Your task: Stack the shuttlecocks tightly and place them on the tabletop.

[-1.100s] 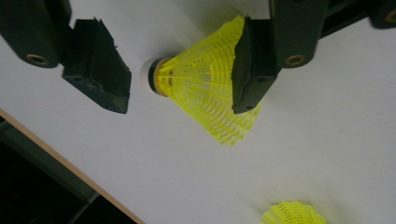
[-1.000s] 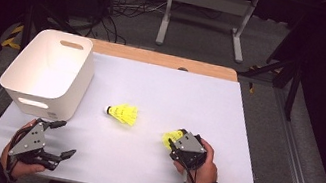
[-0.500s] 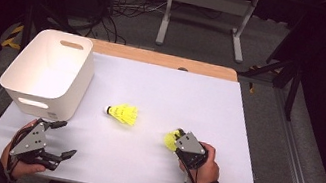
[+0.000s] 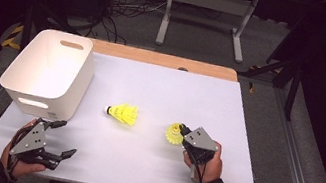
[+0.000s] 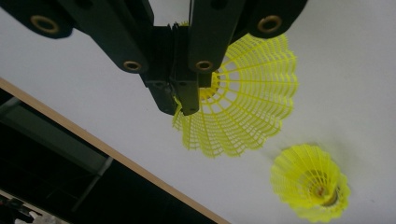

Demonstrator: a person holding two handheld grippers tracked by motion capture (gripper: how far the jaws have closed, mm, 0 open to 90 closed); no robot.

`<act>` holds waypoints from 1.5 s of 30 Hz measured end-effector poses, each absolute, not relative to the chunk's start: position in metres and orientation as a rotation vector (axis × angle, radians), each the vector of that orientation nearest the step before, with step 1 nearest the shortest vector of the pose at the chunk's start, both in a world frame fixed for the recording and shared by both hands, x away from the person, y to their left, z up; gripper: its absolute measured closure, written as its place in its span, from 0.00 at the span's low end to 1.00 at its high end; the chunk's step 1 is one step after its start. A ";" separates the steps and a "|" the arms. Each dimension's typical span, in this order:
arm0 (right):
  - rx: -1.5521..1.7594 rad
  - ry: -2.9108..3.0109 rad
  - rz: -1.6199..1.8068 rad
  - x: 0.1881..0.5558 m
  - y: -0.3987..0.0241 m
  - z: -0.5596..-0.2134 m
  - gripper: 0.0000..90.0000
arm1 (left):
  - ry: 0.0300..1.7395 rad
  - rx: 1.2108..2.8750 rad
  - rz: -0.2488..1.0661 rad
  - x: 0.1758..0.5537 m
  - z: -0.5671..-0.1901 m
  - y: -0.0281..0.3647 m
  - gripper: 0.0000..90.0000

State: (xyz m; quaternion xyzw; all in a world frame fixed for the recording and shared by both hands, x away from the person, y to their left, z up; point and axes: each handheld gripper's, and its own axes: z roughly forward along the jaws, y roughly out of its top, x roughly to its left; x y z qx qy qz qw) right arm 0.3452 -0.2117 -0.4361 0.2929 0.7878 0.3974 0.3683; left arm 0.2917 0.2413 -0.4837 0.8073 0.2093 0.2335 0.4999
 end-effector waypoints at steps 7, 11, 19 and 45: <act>0.776 2.056 1.199 0.357 -0.206 -0.432 0.99 | 0.507 1.952 0.569 0.291 -0.484 0.241 0.10; 0.777 2.089 1.241 0.360 -0.200 -0.434 0.99 | 0.506 1.957 0.569 0.292 -0.484 0.241 0.10; 0.760 2.227 1.343 0.363 -0.178 -0.445 0.99 | 0.504 1.962 0.568 0.292 -0.484 0.240 0.11; 0.818 2.368 1.218 0.372 -0.187 -0.458 0.78 | 0.501 1.975 0.556 0.292 -0.485 0.241 0.11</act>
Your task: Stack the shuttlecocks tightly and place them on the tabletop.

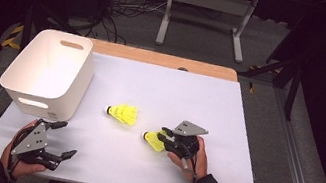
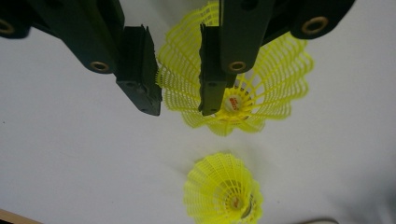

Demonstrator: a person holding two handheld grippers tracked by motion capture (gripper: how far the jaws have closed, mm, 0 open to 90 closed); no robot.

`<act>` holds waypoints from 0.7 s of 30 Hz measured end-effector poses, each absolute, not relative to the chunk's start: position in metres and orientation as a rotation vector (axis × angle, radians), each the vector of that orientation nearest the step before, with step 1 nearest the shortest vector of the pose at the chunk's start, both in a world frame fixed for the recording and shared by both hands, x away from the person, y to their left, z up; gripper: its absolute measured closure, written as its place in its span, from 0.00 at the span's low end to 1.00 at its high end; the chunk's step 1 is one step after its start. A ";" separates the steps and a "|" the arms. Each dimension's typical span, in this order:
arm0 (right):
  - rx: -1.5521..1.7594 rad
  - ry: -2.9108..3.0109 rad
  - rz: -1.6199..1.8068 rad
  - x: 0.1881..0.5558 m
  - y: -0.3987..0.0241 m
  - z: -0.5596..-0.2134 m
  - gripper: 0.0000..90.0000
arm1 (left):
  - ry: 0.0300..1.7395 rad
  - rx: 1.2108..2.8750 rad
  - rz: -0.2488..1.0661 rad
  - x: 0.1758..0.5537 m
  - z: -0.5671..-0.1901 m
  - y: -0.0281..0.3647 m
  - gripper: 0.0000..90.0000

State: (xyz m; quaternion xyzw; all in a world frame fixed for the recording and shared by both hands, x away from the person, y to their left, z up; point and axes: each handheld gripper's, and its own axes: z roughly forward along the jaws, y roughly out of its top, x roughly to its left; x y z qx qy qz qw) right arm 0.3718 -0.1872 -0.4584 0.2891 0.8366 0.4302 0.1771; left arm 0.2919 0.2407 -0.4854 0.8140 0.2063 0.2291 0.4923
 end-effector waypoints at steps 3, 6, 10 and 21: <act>0.817 2.374 1.197 0.372 -0.190 -0.460 0.75 | 0.500 1.974 0.556 0.292 -0.485 0.241 0.11; 0.815 2.382 1.160 0.372 -0.192 -0.460 0.72 | 0.498 1.976 0.558 0.292 -0.486 0.241 0.11; 0.814 2.384 1.110 0.369 -0.195 -0.461 0.70 | 0.497 1.978 0.562 0.292 -0.485 0.240 0.11; 0.790 2.353 1.057 0.358 -0.212 -0.449 0.64 | 0.491 1.982 0.565 0.291 -0.485 0.240 0.11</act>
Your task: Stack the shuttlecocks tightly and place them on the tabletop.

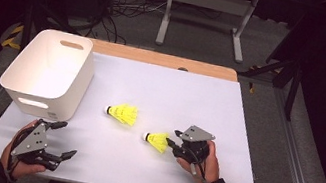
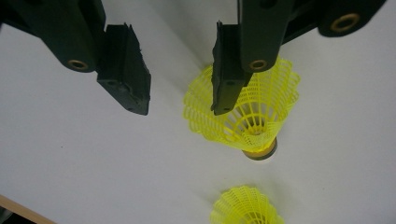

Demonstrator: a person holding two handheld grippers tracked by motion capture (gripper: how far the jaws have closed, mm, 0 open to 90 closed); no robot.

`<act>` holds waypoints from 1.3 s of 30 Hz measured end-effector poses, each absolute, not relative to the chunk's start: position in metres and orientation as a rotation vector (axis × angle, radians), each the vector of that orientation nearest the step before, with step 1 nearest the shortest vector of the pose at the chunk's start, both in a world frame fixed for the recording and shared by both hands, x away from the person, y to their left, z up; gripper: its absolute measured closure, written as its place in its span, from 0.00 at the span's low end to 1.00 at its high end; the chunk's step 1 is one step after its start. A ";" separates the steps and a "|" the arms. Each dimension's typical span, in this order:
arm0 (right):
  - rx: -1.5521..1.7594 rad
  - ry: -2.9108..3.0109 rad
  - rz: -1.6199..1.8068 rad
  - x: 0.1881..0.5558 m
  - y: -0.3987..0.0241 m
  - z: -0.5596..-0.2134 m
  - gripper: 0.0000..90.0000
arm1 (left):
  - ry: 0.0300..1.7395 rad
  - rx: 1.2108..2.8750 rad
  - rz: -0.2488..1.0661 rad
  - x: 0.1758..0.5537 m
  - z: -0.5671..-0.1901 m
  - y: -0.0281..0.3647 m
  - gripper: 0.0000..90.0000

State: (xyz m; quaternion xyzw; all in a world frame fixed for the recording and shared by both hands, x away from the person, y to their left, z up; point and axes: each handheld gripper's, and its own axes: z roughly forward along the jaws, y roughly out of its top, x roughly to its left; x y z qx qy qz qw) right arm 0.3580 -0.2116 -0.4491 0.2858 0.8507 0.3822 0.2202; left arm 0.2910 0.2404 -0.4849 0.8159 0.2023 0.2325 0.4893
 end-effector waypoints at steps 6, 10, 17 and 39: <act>0.774 2.299 1.113 0.346 -0.218 -0.439 0.60 | 0.491 1.986 0.570 0.291 -0.485 0.240 0.11; 0.730 2.297 1.138 0.338 -0.218 -0.437 0.56 | 0.492 1.986 0.570 0.291 -0.485 0.240 0.11; 0.708 2.327 1.124 0.326 -0.214 -0.441 0.41 | 0.491 1.988 0.568 0.291 -0.485 0.239 0.11; 0.676 2.490 1.106 0.327 -0.188 -0.468 0.63 | 0.482 1.996 0.569 0.291 -0.485 0.239 0.11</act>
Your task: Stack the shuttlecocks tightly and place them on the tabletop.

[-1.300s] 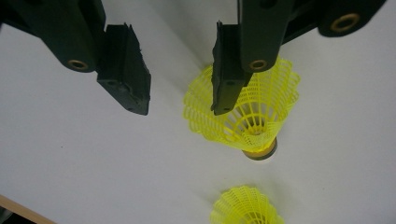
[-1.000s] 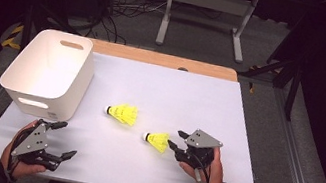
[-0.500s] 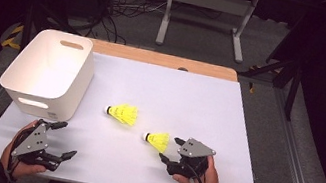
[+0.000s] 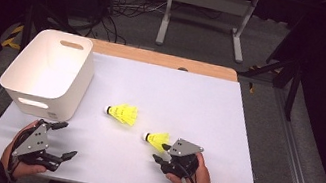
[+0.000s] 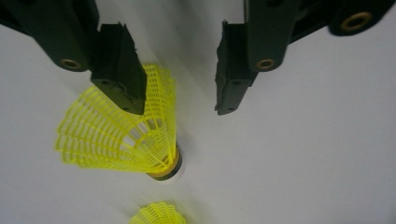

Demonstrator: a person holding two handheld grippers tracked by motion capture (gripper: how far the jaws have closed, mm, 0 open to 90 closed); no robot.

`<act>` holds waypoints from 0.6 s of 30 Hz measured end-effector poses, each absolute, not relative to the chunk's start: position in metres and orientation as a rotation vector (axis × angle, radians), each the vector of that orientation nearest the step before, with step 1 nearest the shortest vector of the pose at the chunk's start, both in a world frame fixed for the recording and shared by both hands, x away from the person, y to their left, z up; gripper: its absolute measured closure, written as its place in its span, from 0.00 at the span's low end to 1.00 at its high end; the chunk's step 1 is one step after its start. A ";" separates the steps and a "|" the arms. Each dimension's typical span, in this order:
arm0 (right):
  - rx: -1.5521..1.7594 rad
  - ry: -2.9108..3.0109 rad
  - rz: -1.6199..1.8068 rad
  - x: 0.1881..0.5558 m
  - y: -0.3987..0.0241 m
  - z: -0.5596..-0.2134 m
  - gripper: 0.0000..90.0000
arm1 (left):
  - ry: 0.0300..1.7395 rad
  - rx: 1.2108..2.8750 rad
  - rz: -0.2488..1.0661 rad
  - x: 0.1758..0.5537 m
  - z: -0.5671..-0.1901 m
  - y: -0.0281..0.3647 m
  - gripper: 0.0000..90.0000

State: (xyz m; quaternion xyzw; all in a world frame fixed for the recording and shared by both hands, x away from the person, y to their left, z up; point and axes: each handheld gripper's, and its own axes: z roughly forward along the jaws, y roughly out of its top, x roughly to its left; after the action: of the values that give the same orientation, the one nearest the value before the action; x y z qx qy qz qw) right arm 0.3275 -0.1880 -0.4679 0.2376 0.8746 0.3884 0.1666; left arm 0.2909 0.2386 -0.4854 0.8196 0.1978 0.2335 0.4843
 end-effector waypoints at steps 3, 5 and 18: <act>0.677 2.491 1.101 0.329 -0.187 -0.468 0.75 | 0.483 1.998 0.564 0.291 -0.486 0.238 0.11; 0.675 2.488 1.104 0.330 -0.187 -0.468 0.82 | 0.482 1.997 0.564 0.291 -0.486 0.238 0.11; 0.665 2.458 1.107 0.330 -0.188 -0.465 0.99 | 0.481 2.000 0.560 0.291 -0.486 0.238 0.11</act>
State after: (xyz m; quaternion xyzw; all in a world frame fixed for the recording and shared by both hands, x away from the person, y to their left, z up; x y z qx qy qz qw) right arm 0.3302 -0.1880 -0.4653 0.2354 0.8706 0.3920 0.1816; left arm 0.2914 0.2380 -0.4863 0.8212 0.1975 0.2300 0.4835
